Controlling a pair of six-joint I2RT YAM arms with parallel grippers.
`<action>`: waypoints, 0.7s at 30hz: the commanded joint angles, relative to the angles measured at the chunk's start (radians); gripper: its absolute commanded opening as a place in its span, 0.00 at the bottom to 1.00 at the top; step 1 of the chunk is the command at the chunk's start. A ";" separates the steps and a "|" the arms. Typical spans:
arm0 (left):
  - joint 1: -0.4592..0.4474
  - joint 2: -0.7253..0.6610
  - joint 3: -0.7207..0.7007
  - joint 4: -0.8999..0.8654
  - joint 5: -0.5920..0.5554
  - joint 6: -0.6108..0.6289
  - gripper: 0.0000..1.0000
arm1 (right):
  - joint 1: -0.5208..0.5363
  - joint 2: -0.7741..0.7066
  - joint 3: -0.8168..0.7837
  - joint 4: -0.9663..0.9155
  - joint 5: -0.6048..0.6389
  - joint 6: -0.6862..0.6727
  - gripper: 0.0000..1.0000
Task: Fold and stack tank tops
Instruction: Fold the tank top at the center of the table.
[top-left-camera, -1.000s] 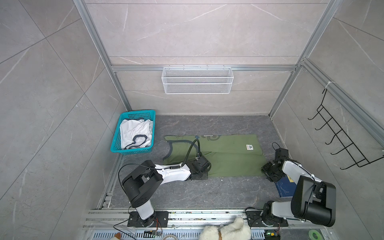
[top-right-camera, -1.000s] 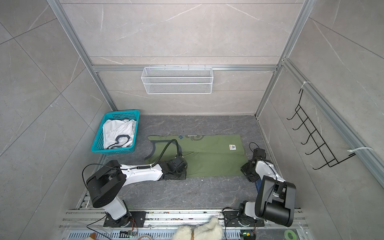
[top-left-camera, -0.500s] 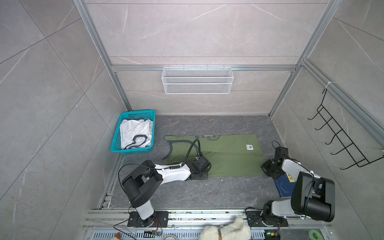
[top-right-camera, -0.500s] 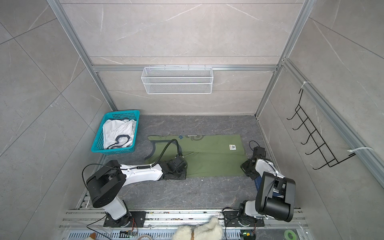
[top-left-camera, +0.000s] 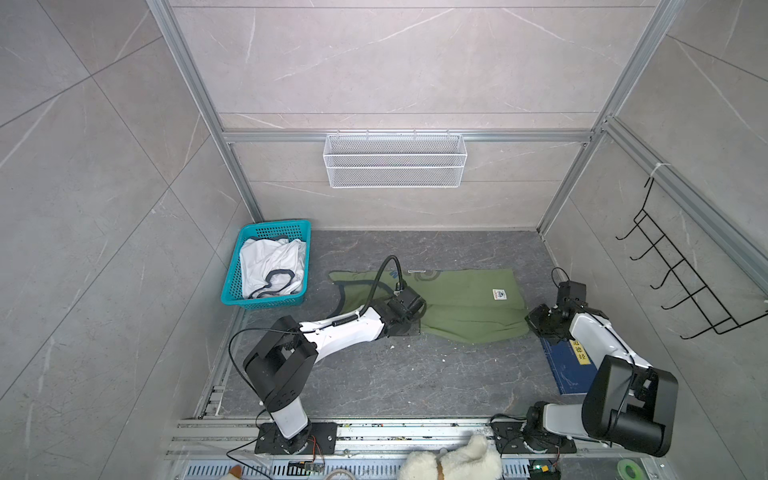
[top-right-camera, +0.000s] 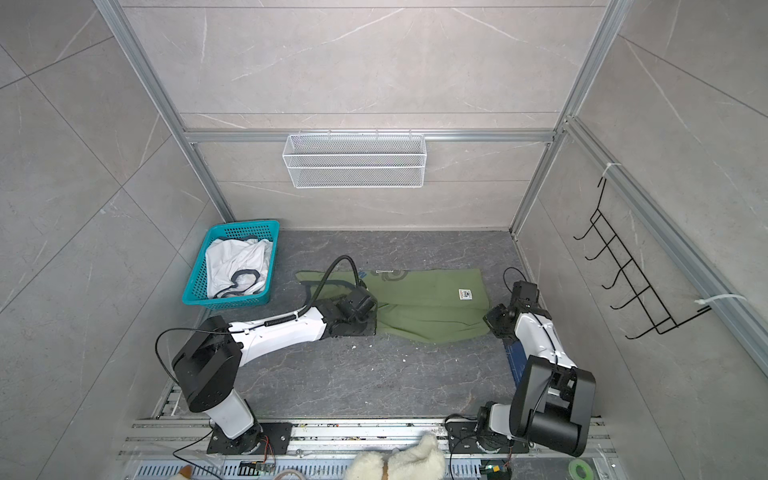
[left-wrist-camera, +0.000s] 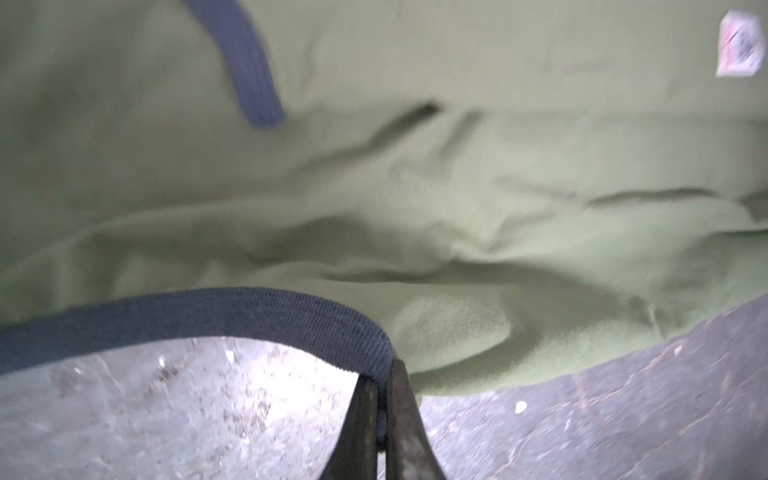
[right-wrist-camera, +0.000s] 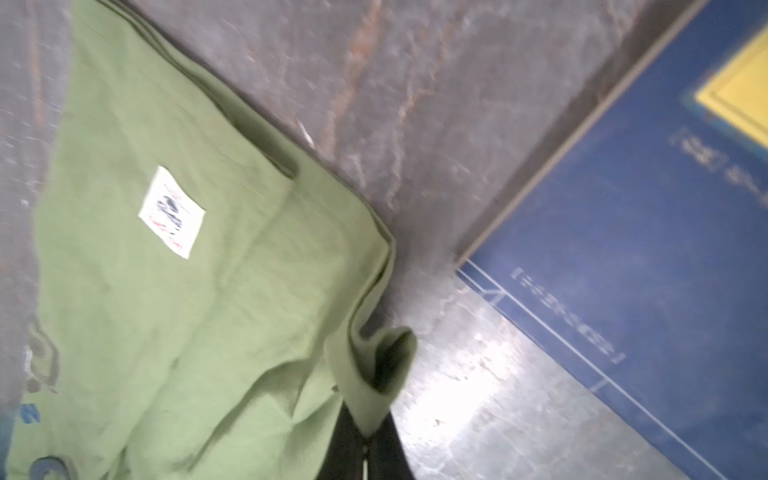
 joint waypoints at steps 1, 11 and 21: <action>0.038 0.054 0.097 -0.065 -0.026 0.039 0.00 | 0.011 0.044 0.068 0.032 -0.023 0.020 0.04; 0.157 0.234 0.354 -0.147 -0.003 0.061 0.00 | 0.069 0.258 0.304 0.107 -0.066 0.080 0.04; 0.236 0.400 0.584 -0.207 0.015 0.063 0.00 | 0.118 0.488 0.532 0.120 -0.087 0.125 0.04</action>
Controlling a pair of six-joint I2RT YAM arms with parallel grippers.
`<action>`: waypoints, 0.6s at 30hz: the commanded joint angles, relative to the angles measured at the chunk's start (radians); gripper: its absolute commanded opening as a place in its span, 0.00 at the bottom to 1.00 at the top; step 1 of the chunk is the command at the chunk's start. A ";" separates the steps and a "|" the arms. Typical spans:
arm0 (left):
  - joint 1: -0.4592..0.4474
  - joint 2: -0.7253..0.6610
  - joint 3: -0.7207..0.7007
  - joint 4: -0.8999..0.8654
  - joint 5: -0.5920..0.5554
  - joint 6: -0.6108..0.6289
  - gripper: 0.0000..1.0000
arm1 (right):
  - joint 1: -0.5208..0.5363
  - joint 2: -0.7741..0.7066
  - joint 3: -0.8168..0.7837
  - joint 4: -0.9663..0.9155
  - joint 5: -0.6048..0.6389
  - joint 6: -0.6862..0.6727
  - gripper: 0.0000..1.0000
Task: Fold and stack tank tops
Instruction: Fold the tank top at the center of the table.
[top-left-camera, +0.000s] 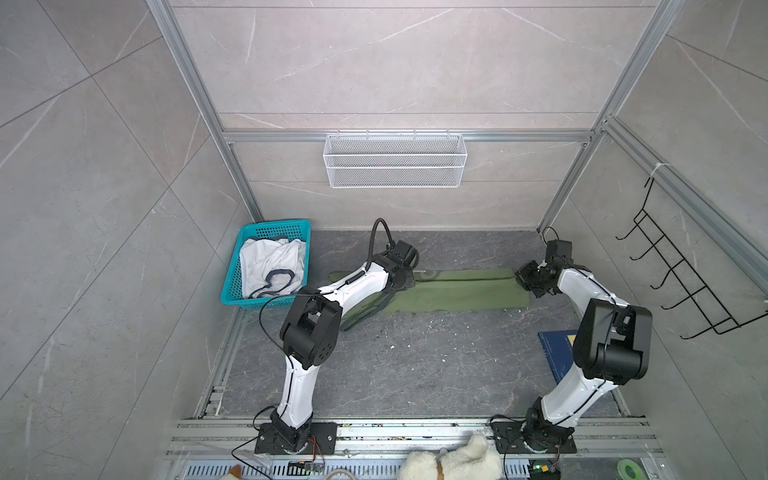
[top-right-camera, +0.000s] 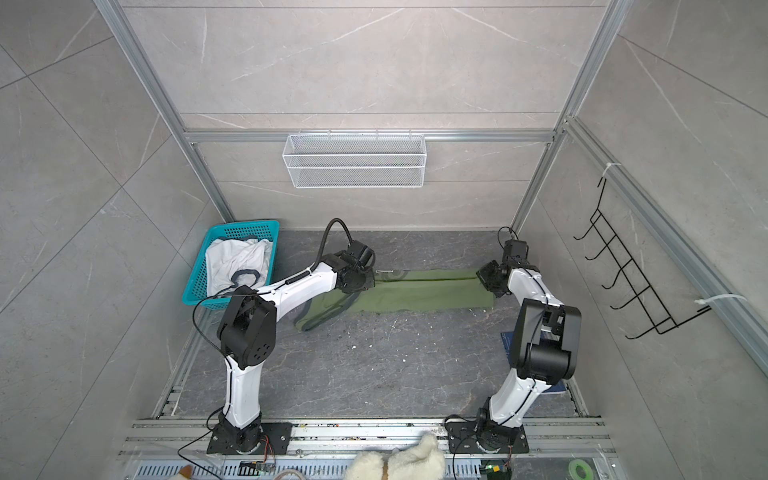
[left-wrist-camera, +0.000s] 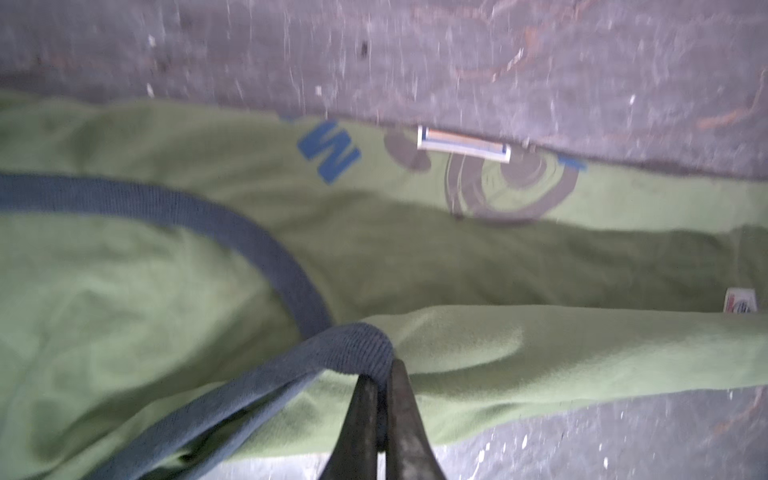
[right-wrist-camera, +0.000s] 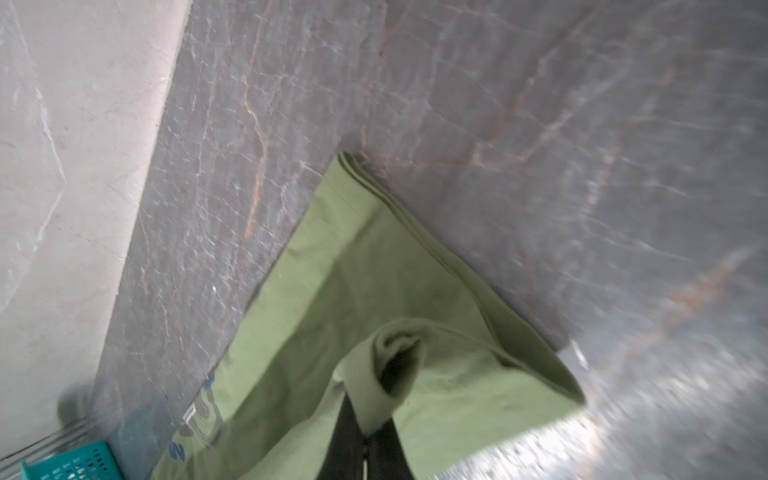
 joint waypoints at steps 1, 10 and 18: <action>0.016 0.055 0.084 -0.052 0.013 0.027 0.00 | 0.027 0.061 0.074 0.007 -0.009 0.023 0.04; 0.059 0.170 0.190 -0.089 0.024 0.032 0.00 | 0.056 0.170 0.166 -0.017 0.021 0.021 0.07; 0.081 0.248 0.282 -0.122 0.035 0.039 0.00 | 0.054 0.207 0.192 -0.064 0.103 0.023 0.07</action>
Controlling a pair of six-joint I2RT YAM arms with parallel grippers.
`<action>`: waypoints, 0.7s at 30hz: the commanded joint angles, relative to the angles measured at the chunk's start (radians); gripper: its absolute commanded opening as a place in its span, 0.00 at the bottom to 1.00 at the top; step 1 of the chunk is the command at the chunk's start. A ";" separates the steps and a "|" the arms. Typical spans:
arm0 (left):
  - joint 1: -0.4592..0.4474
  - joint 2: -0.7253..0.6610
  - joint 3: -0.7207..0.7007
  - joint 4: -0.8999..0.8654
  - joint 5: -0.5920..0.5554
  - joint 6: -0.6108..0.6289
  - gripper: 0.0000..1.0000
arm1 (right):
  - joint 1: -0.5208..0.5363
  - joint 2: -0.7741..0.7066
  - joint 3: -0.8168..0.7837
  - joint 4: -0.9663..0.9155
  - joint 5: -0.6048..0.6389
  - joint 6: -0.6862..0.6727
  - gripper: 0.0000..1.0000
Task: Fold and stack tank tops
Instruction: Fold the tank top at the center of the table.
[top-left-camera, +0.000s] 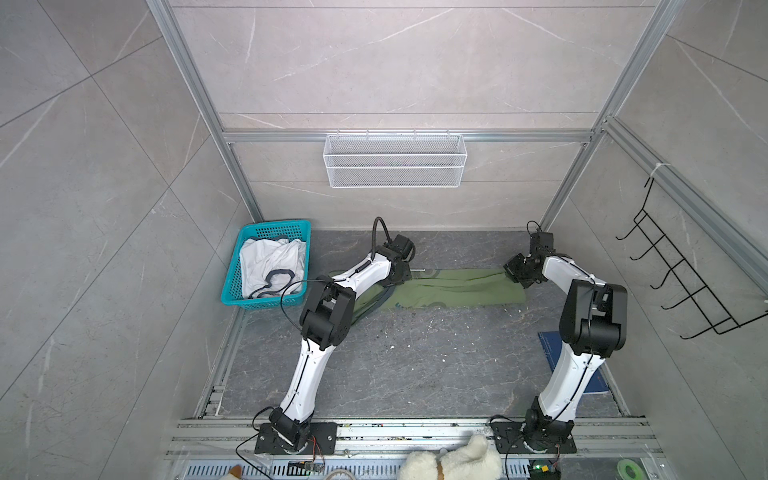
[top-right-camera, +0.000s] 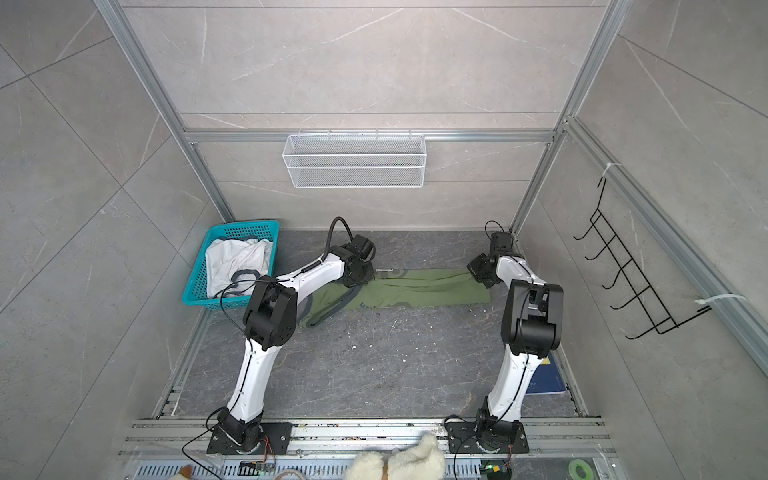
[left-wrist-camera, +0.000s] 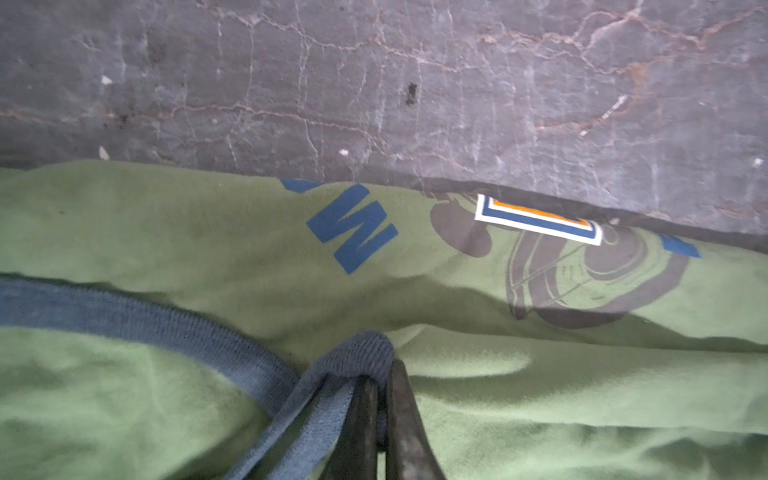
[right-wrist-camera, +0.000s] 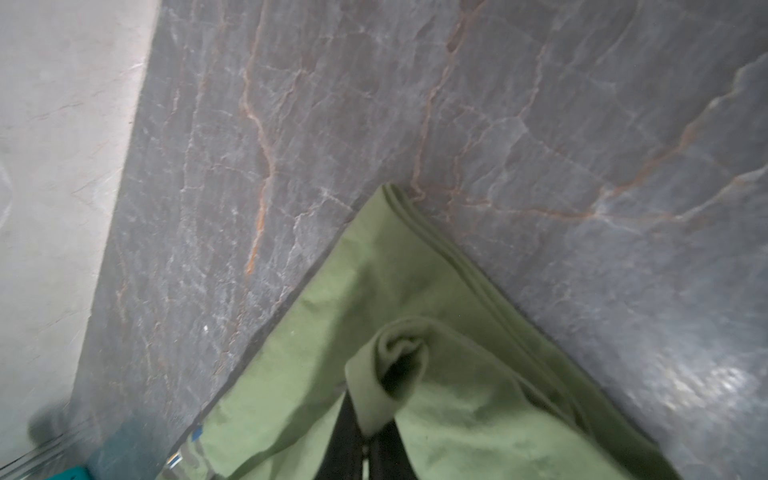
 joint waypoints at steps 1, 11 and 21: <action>0.010 0.013 0.054 -0.031 0.004 0.026 0.00 | 0.000 0.018 0.027 -0.046 0.063 0.009 0.07; 0.024 0.074 0.139 -0.084 0.014 0.052 0.29 | 0.000 0.062 0.074 -0.071 0.062 -0.007 0.32; 0.029 -0.177 0.028 -0.143 -0.077 0.110 0.68 | 0.008 -0.117 0.008 -0.081 0.070 -0.099 0.65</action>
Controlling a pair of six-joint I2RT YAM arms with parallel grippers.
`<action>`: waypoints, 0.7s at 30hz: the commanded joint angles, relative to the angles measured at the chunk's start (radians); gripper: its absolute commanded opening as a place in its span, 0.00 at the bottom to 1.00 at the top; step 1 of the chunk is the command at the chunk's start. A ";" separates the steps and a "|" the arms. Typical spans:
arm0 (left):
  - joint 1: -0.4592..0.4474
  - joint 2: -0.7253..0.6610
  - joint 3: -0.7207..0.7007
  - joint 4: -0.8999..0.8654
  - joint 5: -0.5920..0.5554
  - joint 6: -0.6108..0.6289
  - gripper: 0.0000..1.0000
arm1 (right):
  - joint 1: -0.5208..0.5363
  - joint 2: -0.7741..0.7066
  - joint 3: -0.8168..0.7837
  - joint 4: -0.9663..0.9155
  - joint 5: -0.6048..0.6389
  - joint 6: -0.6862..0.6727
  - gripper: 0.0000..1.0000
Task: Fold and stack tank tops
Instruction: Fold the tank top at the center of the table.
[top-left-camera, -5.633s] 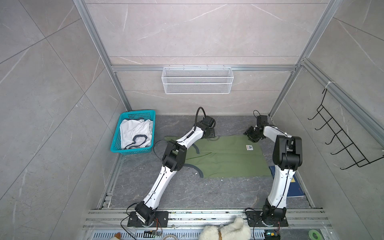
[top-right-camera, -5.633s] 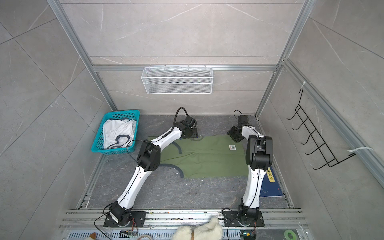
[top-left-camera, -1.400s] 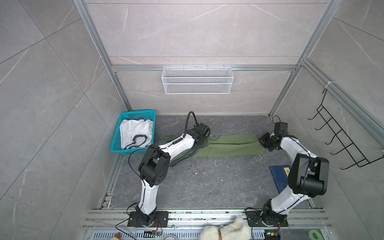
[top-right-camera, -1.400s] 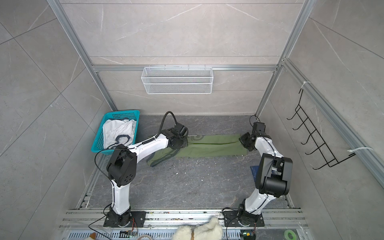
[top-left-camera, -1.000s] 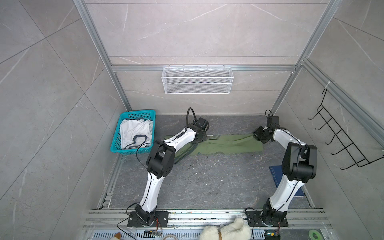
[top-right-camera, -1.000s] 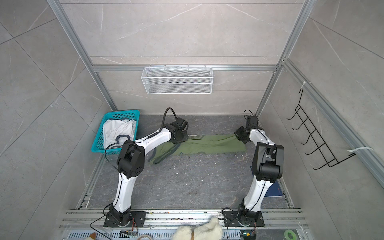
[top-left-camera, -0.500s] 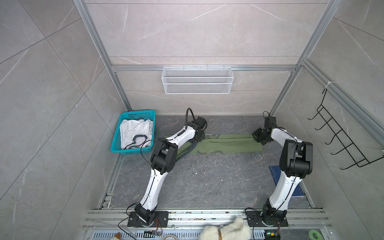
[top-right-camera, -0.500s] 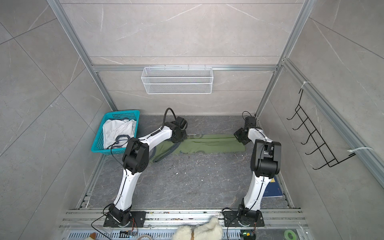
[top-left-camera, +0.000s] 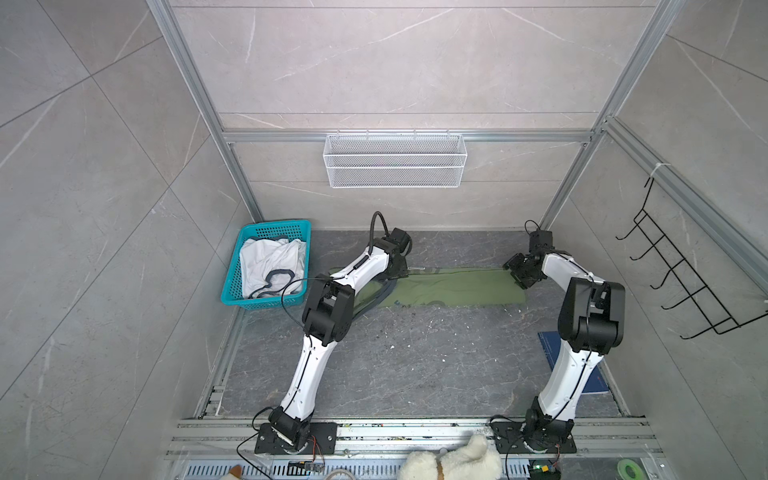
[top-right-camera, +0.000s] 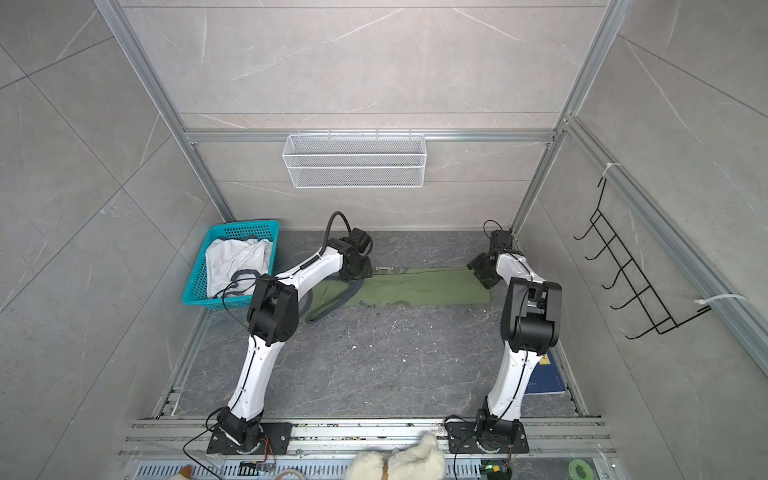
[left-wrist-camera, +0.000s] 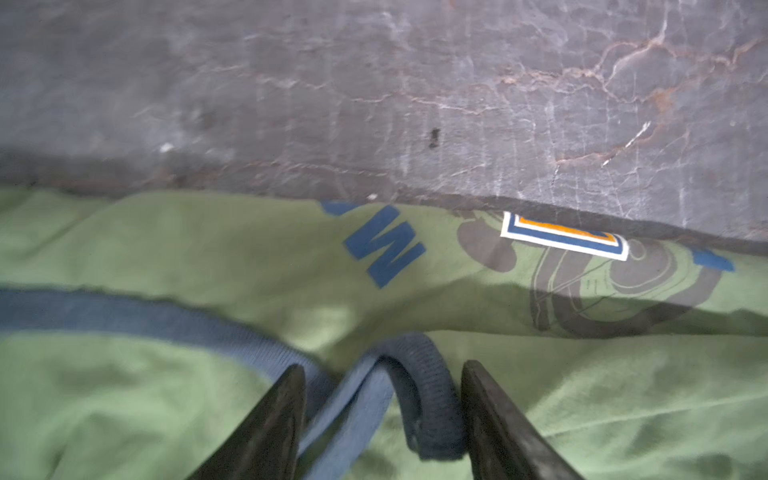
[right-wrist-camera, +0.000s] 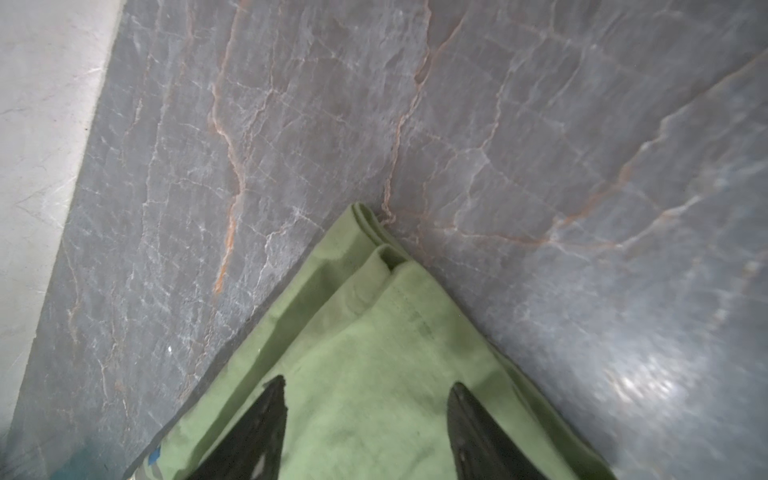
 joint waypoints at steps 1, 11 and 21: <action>0.002 -0.217 -0.098 -0.021 -0.058 0.036 0.68 | 0.012 -0.132 -0.042 -0.030 0.016 -0.053 0.65; -0.010 -0.626 -0.681 0.073 -0.091 -0.003 0.73 | 0.086 -0.333 -0.256 0.022 -0.018 -0.089 0.65; 0.010 -0.809 -0.905 0.026 -0.124 -0.032 0.76 | 0.117 -0.371 -0.346 0.007 0.052 -0.112 0.65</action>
